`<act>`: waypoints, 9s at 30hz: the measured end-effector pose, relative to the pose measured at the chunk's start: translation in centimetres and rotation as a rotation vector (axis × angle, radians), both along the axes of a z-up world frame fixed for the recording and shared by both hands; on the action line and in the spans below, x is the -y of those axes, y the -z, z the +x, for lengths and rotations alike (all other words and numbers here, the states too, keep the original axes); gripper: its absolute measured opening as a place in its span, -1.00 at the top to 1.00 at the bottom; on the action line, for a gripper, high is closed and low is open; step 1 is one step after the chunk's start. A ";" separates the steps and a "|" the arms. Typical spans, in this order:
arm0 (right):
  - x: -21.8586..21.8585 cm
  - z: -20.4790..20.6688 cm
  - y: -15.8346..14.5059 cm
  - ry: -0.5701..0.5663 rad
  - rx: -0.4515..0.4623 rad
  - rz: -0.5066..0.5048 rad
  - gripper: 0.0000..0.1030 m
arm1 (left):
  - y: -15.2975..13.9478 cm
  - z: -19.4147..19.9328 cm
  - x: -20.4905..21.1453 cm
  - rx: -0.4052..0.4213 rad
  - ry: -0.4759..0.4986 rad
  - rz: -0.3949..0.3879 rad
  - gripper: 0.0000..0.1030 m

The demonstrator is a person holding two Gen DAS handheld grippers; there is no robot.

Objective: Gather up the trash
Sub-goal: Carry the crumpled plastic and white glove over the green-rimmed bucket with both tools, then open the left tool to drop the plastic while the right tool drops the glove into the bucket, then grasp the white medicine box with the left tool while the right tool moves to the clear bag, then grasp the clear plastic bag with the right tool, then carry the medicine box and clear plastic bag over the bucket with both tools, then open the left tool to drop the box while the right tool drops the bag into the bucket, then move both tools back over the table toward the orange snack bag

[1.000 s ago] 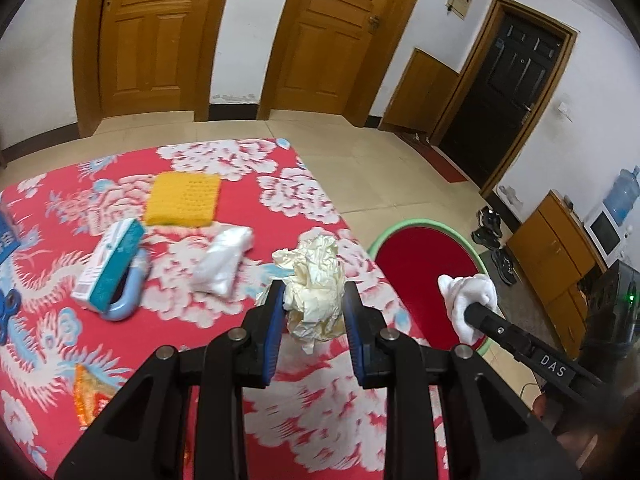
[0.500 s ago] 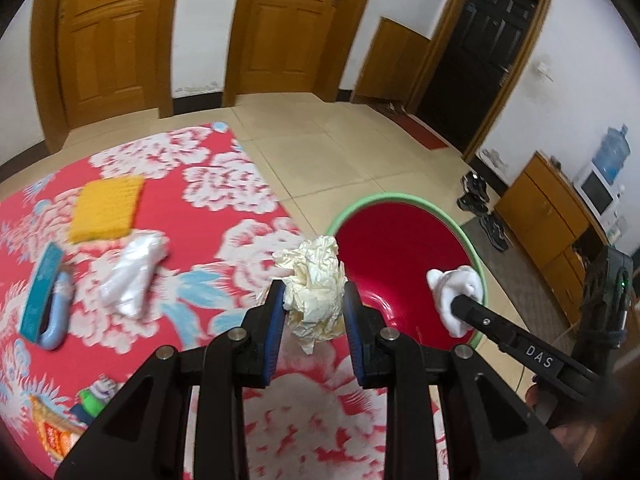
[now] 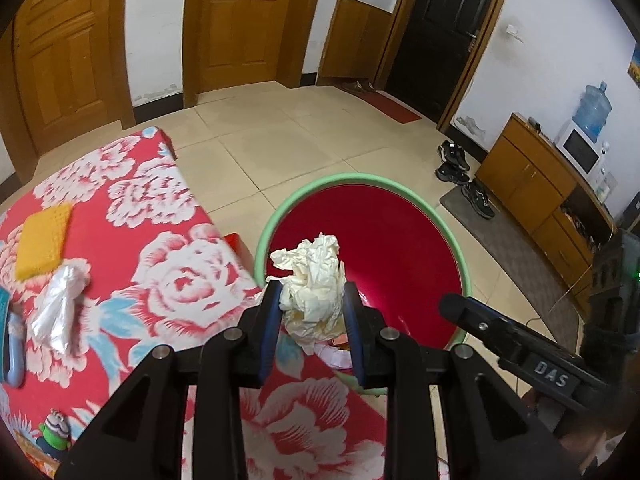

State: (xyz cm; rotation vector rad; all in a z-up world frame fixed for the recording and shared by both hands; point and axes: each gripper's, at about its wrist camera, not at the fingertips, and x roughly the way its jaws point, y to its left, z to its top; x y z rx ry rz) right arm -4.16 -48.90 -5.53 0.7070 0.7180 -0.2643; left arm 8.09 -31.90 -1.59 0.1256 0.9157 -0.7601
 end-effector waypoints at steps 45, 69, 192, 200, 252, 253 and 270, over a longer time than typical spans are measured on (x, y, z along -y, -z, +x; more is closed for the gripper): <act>-5.1 -0.6 -2.6 -0.066 0.005 -0.034 -0.40 | -2.1 0.6 -11.2 0.025 -0.255 0.022 0.03; -13.2 4.0 -5.6 -0.211 0.005 -0.123 -0.44 | -1.1 7.0 -26.0 0.002 -0.502 0.107 0.02; -5.1 2.3 -0.7 -0.008 -0.098 -0.127 0.27 | -1.6 3.1 -15.3 0.001 -0.303 -0.008 -0.12; -3.0 1.5 0.4 0.026 -0.106 -0.090 0.22 | -1.0 2.3 -11.3 -0.005 -0.227 0.021 -0.12; 0.7 -3.4 -0.9 0.138 -0.030 -0.054 -0.36 | 0.9 -0.8 -2.0 -0.049 -0.025 0.056 -0.12; 0.5 -3.5 -1.0 0.137 -0.025 -0.055 -0.39 | 0.7 -0.9 -2.5 -0.049 -0.034 0.054 -0.12; -3.7 -3.2 -3.1 0.043 0.018 -0.065 -0.52 | -1.1 -1.8 -11.6 -0.029 -0.209 0.030 -0.12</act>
